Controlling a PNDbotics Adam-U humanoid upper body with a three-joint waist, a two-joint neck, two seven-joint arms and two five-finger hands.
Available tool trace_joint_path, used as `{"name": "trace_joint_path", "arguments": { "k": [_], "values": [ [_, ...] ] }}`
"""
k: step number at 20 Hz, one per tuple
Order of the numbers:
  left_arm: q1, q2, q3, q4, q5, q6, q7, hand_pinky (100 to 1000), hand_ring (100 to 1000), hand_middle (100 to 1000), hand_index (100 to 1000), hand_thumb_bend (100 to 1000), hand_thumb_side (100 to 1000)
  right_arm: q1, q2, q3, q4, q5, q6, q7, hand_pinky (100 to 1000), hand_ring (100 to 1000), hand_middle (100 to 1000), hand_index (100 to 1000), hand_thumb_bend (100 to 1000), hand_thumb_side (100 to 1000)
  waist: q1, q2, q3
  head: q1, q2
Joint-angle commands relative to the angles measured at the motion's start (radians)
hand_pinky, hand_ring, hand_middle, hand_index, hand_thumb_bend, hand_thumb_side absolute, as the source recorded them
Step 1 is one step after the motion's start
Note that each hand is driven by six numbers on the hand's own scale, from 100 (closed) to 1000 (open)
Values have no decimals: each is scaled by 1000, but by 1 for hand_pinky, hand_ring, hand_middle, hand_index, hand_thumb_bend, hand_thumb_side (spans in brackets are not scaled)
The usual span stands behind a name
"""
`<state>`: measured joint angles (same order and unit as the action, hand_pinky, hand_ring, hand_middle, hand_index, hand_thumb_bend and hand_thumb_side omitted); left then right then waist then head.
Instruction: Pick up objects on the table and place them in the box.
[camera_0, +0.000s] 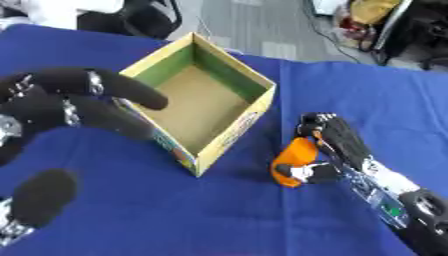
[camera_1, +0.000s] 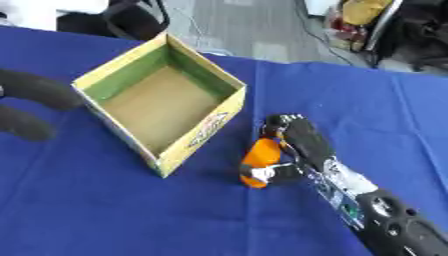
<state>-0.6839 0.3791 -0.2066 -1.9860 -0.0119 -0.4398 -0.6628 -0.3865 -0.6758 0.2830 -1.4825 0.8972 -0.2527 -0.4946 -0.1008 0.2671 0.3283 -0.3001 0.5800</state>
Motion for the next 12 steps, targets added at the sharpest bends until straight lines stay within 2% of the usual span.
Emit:
{"name": "trace_joint_path", "arguments": {
  "k": [1,3,6,8,9,12],
  "values": [
    [-19,0,2,-14,1,-243,-244,840,811,832,833,100,960,-10,-18,-2,-14,20,-8,-11,100,100,100,173,556,994,4,-15,-1,-4,-12],
    [-19,0,2,-14,1,-243,-244,840,811,832,833,100,962,-10,-12,0,-6,38,-4,-11,100,100,100,154,517,1000,4,-15,-2,-3,-12],
    [-18,0,2,-14,0,-243,-244,840,811,831,832,100,961,-11,-4,4,6,56,7,-14,100,100,100,148,508,1000,4,-15,-2,-2,-11],
    [-18,1,2,-14,0,-244,-244,840,811,831,832,100,961,-11,1,9,13,57,8,-10,100,100,100,142,498,973,4,-15,-2,-2,-10],
    [-18,1,2,-14,0,-244,-244,840,811,831,832,100,961,-11,2,11,14,56,7,-7,100,100,100,140,453,951,4,-15,-2,-2,-9],
    [-19,0,2,-14,0,-243,-244,840,811,831,832,100,960,-10,2,13,16,59,4,4,100,100,100,140,426,945,4,-15,-1,-1,-9]
  ]
}}
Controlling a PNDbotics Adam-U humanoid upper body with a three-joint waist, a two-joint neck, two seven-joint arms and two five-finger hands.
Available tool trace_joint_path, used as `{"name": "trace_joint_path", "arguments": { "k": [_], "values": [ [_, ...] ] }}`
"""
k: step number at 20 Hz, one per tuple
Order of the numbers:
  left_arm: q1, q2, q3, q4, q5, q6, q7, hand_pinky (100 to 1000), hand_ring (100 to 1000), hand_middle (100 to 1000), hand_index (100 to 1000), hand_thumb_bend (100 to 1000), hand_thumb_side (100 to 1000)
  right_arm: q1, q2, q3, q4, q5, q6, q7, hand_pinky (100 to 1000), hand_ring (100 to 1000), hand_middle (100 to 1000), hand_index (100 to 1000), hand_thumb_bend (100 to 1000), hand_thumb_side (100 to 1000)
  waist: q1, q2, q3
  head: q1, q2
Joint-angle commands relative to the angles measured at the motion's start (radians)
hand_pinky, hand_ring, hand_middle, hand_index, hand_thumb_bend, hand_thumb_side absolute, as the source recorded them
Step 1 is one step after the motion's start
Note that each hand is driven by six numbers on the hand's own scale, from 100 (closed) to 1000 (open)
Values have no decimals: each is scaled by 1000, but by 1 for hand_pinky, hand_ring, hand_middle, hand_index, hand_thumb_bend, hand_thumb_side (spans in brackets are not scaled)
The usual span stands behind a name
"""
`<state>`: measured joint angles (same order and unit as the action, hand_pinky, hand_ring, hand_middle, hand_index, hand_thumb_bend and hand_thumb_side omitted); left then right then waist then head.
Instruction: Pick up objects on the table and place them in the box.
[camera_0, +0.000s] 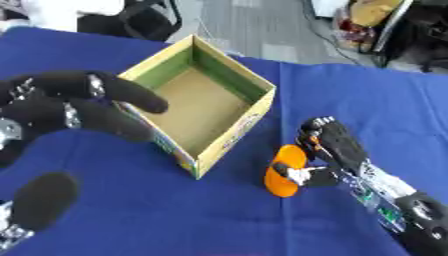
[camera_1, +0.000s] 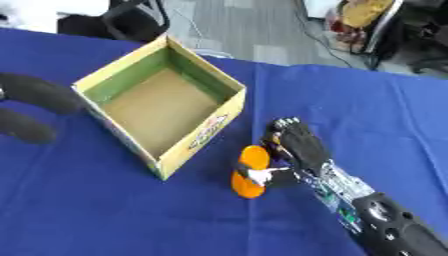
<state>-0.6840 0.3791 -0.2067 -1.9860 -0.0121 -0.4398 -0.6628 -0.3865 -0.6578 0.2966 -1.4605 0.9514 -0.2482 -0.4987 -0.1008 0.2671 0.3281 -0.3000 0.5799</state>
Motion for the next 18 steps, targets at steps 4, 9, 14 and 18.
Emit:
{"name": "trace_joint_path", "arguments": {
  "k": [4,9,14,18],
  "values": [
    [-19,0,3,-14,1,-242,-244,840,811,831,832,100,960,-9,-20,-7,-17,14,-3,-1,100,100,100,139,401,985,3,-16,-1,1,-8],
    [-20,-2,3,-14,1,-240,-244,839,811,831,832,100,962,-6,-24,-11,-27,21,-23,-43,100,243,323,470,594,1000,2,-16,1,2,-12],
    [-25,-6,2,-14,3,-238,-244,839,811,831,832,100,960,-8,-13,-5,0,10,-26,-34,105,481,598,765,673,1000,1,-14,5,1,-15],
    [-30,-9,1,-14,5,-236,-244,839,811,831,832,100,959,-12,10,8,30,-53,-22,6,248,578,723,867,783,1000,0,-13,9,2,-17]
  ]
}}
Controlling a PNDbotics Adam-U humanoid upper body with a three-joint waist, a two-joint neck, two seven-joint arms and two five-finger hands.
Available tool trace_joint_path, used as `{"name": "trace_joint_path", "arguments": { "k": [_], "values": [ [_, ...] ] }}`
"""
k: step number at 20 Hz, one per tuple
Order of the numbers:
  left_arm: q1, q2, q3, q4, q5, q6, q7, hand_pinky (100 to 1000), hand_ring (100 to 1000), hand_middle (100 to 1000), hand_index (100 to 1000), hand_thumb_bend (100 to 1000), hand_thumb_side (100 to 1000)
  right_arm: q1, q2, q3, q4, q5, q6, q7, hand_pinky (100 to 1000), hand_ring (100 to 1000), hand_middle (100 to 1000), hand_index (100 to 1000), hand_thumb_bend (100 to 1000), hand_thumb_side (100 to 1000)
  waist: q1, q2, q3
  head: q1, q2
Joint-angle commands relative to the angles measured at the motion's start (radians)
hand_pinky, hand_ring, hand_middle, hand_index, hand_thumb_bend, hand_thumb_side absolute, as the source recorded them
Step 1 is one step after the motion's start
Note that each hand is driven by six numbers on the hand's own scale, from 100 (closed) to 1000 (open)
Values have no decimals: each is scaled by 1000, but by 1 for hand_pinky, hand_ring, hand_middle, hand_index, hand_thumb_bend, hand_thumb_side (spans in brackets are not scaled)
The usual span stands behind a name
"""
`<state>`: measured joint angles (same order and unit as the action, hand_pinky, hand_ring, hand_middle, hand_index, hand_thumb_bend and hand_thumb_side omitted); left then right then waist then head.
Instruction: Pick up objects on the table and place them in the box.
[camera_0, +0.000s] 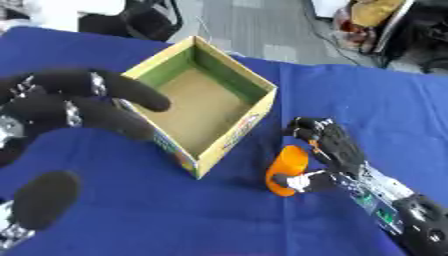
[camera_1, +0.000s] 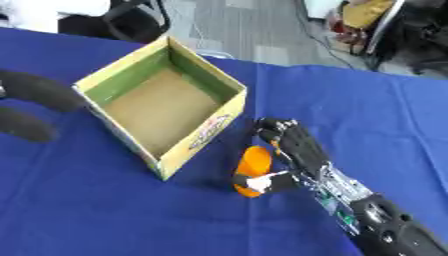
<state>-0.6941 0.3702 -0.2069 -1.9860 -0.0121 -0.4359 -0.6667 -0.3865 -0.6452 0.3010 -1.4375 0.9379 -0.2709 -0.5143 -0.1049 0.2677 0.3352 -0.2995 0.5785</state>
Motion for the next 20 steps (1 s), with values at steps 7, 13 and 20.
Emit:
{"name": "trace_joint_path", "arguments": {
  "k": [7,13,20],
  "values": [
    [-27,-4,-1,-14,7,-238,-240,839,811,831,832,100,958,-29,17,20,26,-172,-18,93,100,508,689,857,836,920,2,-12,8,3,-19],
    [-36,-11,-3,-14,11,-235,-240,839,811,831,832,100,957,-36,17,22,25,-187,-18,117,100,492,670,839,840,911,0,-9,16,2,-25],
    [-40,-12,-5,-14,14,-233,-240,838,811,830,832,100,956,-38,25,20,20,-232,-14,72,100,210,364,456,804,797,-4,-9,19,4,-29]
  ]
}}
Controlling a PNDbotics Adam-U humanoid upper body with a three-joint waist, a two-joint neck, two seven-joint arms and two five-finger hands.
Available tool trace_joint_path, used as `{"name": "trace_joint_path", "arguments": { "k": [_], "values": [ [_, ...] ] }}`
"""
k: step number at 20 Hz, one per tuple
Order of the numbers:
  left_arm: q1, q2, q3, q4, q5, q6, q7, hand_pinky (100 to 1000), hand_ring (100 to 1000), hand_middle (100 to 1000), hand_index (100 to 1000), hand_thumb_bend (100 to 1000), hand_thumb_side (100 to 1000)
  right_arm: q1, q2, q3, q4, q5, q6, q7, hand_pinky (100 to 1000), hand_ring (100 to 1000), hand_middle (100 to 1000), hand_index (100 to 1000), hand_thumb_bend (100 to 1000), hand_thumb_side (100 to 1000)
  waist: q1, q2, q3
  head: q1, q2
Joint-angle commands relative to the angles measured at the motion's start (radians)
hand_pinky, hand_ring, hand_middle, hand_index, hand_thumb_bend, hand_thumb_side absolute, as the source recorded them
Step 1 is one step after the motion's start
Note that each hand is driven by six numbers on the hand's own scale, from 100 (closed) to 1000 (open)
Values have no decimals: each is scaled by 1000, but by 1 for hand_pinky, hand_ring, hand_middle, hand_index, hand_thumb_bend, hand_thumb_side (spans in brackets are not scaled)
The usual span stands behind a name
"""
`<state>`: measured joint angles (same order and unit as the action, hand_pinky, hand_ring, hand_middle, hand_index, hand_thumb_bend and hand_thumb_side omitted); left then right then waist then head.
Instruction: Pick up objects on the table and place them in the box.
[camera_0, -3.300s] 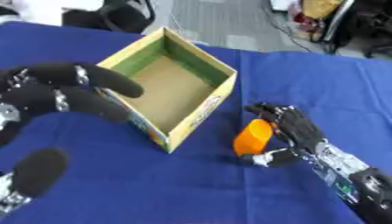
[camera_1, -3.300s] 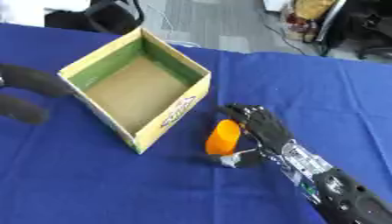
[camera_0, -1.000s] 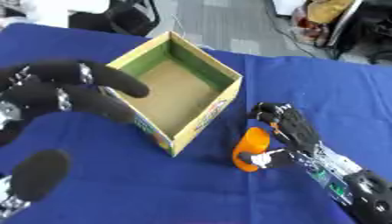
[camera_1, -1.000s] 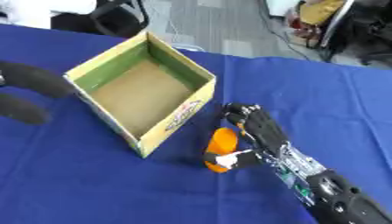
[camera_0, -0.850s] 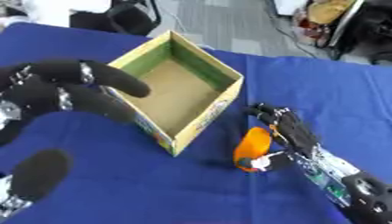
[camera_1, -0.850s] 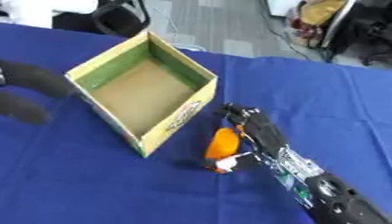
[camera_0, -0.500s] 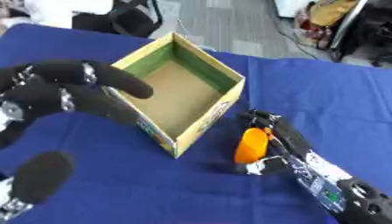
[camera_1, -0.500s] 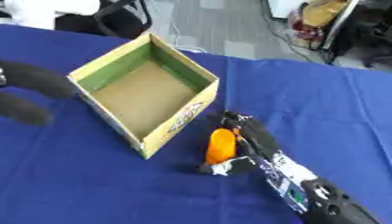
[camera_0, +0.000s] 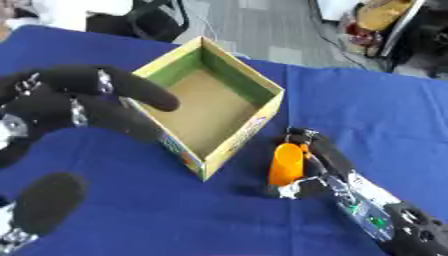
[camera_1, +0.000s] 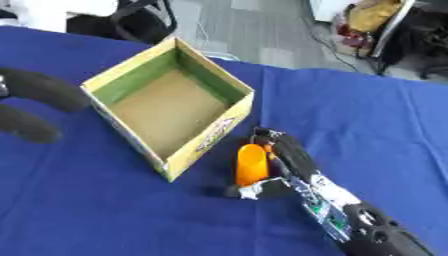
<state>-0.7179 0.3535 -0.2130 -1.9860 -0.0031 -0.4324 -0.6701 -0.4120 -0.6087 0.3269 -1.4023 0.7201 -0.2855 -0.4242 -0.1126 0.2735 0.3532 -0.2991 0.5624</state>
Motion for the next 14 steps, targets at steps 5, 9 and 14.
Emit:
{"name": "trace_joint_path", "arguments": {
  "k": [5,9,14],
  "values": [
    [-18,3,0,-14,7,-236,-237,838,810,830,832,100,955,-18,-6,-4,-12,-6,-5,-49,100,100,121,236,553,854,4,-14,3,5,-18],
    [-20,2,0,-14,10,-237,-237,839,810,830,832,100,954,-19,-9,-10,-14,79,-3,-91,100,100,100,183,287,1000,3,-14,4,7,-23],
    [-22,2,1,-14,14,-238,-237,837,806,825,829,100,953,-14,-11,-15,-5,157,19,-137,100,100,100,181,135,1000,3,-13,4,8,-26]
  ]
}}
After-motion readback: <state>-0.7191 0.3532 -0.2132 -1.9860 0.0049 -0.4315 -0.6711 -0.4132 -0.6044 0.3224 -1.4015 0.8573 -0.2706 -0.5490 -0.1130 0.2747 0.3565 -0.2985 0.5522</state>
